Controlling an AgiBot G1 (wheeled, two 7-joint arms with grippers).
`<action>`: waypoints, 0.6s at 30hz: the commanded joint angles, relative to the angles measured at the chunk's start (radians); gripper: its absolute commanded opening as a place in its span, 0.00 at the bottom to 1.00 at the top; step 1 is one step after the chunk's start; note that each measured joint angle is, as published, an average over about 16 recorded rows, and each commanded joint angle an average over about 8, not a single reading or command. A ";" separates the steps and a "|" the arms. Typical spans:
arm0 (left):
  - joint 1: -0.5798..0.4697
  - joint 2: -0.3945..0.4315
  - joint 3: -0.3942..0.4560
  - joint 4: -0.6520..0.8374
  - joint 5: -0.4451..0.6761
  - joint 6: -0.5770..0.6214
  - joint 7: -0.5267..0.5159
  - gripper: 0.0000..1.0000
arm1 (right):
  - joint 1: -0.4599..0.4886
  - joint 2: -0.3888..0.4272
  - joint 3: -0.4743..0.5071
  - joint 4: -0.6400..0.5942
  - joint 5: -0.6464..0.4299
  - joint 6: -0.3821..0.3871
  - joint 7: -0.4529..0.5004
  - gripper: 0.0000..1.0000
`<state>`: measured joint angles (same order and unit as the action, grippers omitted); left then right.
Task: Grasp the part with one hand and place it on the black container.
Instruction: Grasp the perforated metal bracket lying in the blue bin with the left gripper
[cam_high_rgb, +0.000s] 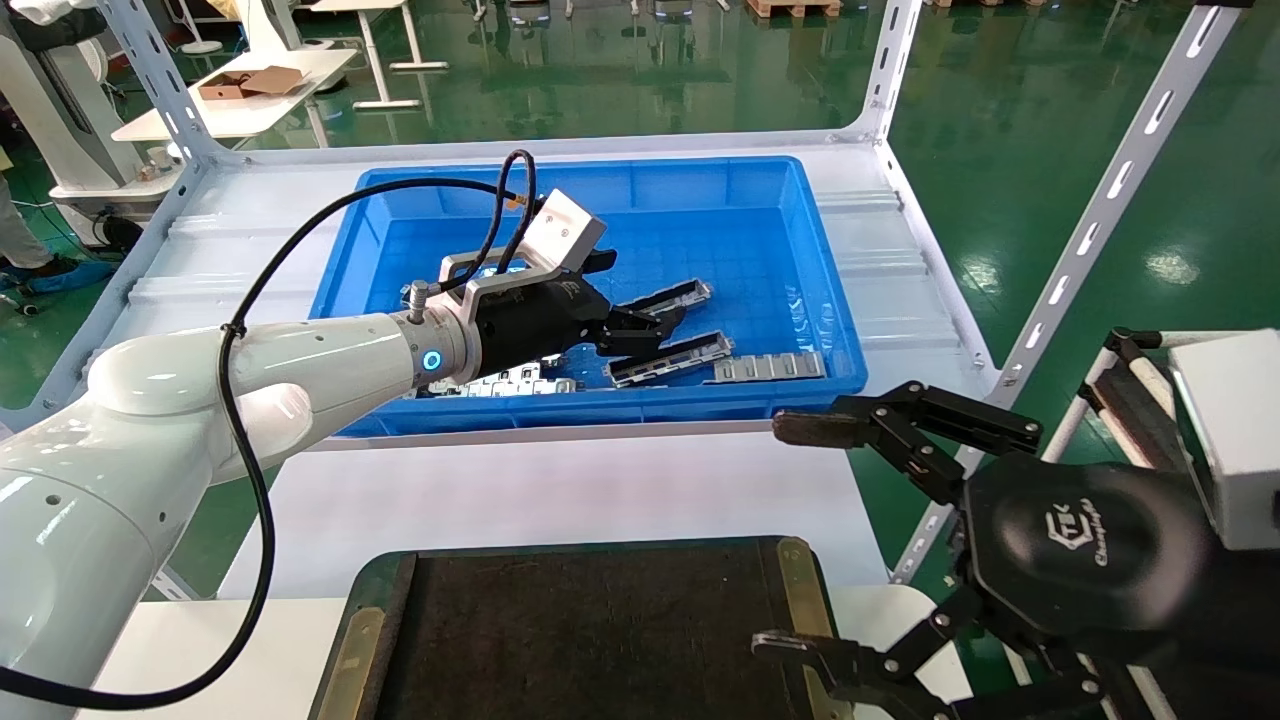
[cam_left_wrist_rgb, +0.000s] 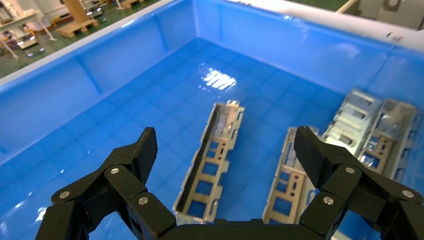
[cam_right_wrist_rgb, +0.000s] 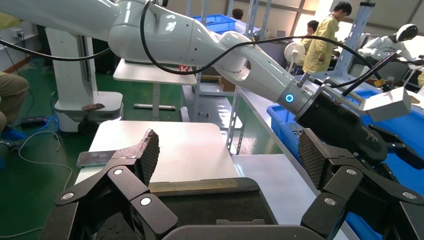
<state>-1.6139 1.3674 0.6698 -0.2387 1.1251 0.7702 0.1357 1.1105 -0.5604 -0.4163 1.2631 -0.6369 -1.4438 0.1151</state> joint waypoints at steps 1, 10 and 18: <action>0.003 -0.001 0.018 -0.004 -0.006 -0.017 -0.009 1.00 | 0.000 0.000 0.000 0.000 0.000 0.000 0.000 1.00; 0.011 -0.003 0.077 -0.006 -0.036 -0.058 -0.028 1.00 | 0.000 0.000 0.000 0.000 0.000 0.000 0.000 0.94; 0.019 -0.003 0.114 -0.016 -0.075 -0.100 -0.037 0.14 | 0.000 0.000 0.000 0.000 0.000 0.000 0.000 0.03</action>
<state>-1.5941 1.3645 0.7842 -0.2559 1.0497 0.6685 0.1004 1.1106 -0.5604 -0.4163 1.2631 -0.6368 -1.4438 0.1150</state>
